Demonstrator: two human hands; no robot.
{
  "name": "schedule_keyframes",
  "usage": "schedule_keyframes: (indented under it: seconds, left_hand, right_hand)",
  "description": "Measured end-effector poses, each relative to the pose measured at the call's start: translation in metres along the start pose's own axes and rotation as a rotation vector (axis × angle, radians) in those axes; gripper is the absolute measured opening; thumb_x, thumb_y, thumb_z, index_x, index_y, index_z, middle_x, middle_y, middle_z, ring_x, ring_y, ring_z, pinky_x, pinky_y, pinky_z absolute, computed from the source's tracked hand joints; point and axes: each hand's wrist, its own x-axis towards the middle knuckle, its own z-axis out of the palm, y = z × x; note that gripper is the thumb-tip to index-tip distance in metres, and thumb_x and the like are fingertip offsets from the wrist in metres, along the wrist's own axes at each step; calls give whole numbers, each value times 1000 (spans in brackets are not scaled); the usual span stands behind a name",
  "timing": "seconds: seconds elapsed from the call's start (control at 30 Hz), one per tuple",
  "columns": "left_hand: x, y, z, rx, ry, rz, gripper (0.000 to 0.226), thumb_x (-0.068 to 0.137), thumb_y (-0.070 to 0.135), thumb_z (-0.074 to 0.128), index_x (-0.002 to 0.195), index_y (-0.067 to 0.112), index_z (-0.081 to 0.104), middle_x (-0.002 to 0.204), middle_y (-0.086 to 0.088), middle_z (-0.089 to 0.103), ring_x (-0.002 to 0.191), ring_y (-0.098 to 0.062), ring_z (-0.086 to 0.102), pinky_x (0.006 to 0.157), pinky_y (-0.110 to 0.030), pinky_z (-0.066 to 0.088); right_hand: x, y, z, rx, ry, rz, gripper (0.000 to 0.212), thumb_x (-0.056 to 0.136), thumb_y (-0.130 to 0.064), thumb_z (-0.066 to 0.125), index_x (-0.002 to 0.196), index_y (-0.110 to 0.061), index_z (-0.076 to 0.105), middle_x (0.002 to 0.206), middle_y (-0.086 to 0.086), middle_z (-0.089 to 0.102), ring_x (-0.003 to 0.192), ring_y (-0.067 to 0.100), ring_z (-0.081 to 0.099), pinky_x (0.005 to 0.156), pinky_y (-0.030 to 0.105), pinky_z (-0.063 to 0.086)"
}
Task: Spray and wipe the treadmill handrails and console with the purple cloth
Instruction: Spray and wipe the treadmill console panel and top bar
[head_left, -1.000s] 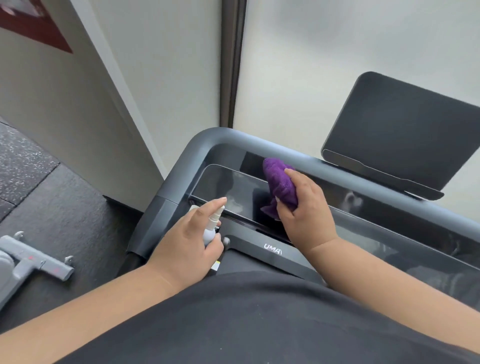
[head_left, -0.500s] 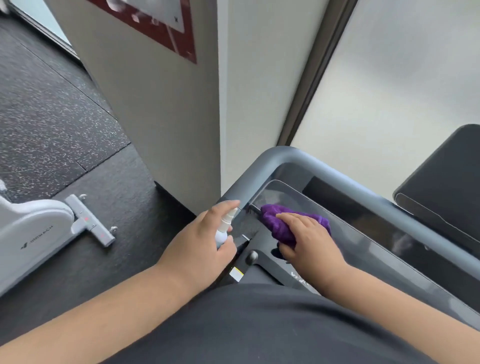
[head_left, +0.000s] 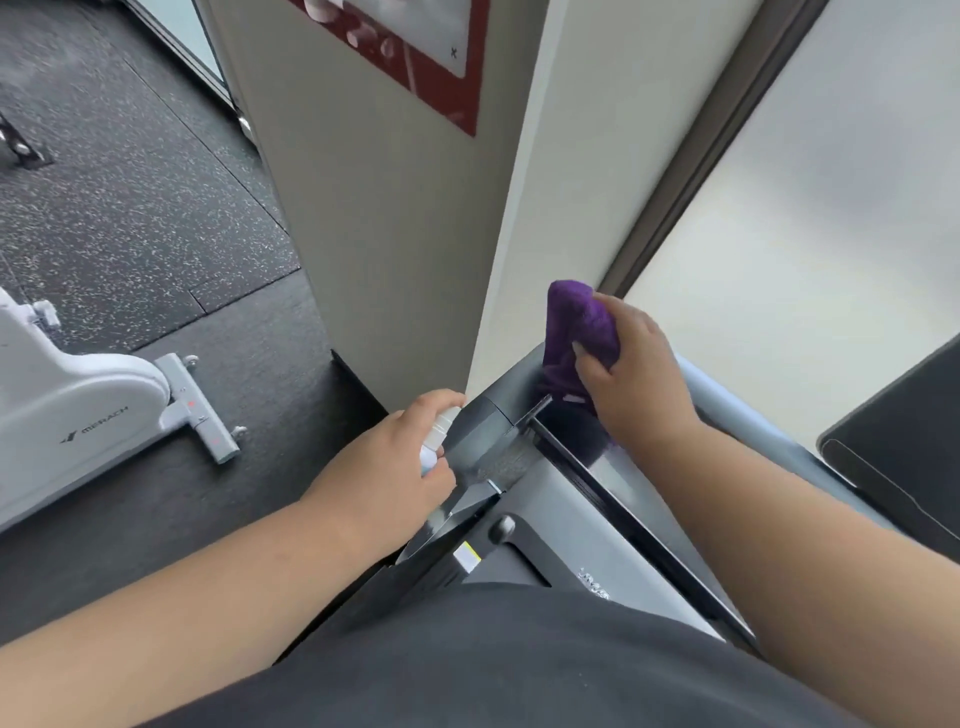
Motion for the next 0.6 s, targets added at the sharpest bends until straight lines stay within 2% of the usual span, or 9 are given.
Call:
schedule_keyframes:
  seconds: [0.07,0.17,0.27,0.33,0.4,0.5,0.6]
  left_hand:
    - [-7,-9,-3,-29,22,-38,62,84,31,52,127,66,26,100,23,57,86,9,53,66,-16,39]
    - [-20,-21,-9,-62,60,-78,63,86,29,56,129,66,28,100,26,57,90,8,53,71,-19,42]
    - [-30,-29,-13,-96,97,-101,63,86,28,58,129,64,30,100,27,56,92,8,53,73,-20,42]
    - [-34,-33,-13,-108,122,-121,63,85,27,59,129,64,32,100,27,56,93,6,53,73,-24,45]
    - [-34,-34,-13,-124,131,-133,63,84,27,59,129,64,33,100,24,58,91,1,56,75,-30,47]
    - [-28,-35,-10,-122,128,-129,64,83,28,59,129,64,32,100,26,58,92,5,56,76,-28,45]
    - [-22,-34,-9,-128,125,-125,65,82,27,59,129,63,32,103,30,56,96,3,57,78,-25,44]
  right_hand:
    - [26,6,7,-166,-187,-63,54,87,-34,62,139,-32,47,142,-3,49,130,22,42,111,37,33]
    - [41,20,25,-446,-454,-92,62,88,-50,60,145,-34,42,153,0,39,143,30,26,118,47,19]
    - [29,16,36,-463,-480,-174,68,84,-70,48,144,-38,43,154,0,39,148,34,19,121,53,13]
    - [9,1,46,-428,-498,-275,71,81,-76,41,141,-38,48,152,2,43,146,36,25,119,53,17]
    - [-18,-18,59,-385,-513,-374,70,82,-77,42,137,-37,54,149,4,47,142,37,33,116,56,24]
    - [-56,-43,82,-356,-540,-534,64,84,-75,45,134,-36,57,146,7,50,136,40,41,112,58,31]
    - [-66,-48,91,-386,-535,-683,54,86,-64,55,131,-35,60,142,8,53,131,41,47,108,59,36]
